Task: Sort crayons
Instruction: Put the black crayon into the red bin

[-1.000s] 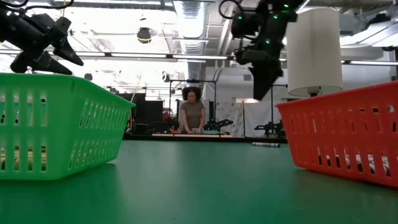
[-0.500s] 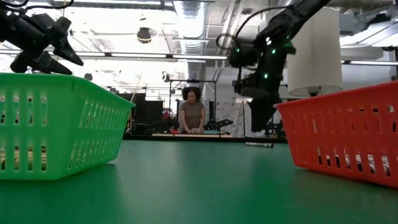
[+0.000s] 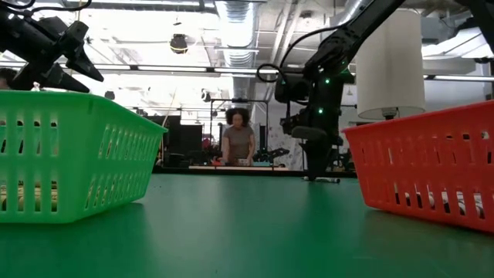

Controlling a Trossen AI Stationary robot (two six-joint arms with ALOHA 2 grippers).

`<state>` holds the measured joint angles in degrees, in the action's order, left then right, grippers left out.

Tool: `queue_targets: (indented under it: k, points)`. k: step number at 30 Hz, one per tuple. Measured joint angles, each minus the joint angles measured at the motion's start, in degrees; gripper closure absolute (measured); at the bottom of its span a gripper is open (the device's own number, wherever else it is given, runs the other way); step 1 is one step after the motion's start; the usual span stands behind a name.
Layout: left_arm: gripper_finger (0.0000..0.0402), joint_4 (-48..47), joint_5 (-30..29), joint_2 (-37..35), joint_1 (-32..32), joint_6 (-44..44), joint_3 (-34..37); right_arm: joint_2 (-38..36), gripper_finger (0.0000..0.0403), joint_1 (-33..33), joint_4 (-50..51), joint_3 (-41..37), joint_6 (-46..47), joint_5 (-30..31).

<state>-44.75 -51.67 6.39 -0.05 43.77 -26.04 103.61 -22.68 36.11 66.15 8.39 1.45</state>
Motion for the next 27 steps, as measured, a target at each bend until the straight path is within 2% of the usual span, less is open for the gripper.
queue_targets:
  k: [7,15,27]
  points:
    - [0.0178,-0.01,0.02,0.00,-0.01,0.00,0.00,0.50,0.0261,-0.05,-0.30,0.08,0.02,-0.02]
    - [0.0178,-0.02,0.04,0.00,0.00,0.00,0.00,1.36,0.0295,-0.61,1.18,0.24,-0.93,-0.09]
    - [0.0178,0.00,0.06,0.00,0.00,0.00,0.00,1.29,0.0389,-0.63,3.07,0.11,-0.75,-0.09]
